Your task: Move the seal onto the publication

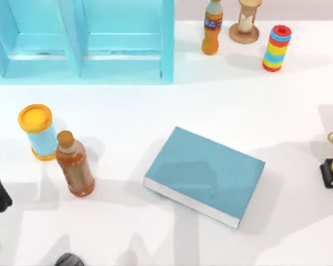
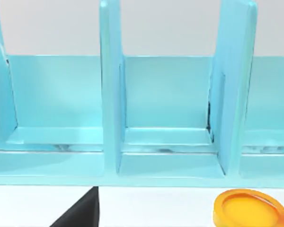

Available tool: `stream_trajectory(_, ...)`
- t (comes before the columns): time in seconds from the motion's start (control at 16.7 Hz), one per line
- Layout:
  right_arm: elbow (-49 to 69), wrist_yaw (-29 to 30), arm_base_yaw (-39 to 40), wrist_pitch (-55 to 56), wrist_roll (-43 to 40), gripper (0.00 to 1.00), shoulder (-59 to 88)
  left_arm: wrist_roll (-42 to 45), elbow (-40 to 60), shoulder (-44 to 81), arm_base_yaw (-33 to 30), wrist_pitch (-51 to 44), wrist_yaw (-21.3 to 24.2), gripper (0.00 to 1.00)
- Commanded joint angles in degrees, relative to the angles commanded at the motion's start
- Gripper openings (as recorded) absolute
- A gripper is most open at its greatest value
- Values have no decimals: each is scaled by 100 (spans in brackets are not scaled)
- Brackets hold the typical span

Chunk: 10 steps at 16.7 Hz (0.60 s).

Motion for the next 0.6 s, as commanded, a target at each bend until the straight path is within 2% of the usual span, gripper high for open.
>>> stream_trajectory(0.24,835,41,-304,-769,-184,100,1014,0,0,0,0,0,0,100)
stream_trajectory(0.6,921,49,-326,-883,-202,100,1144,0,0,0,0,0,0,100)
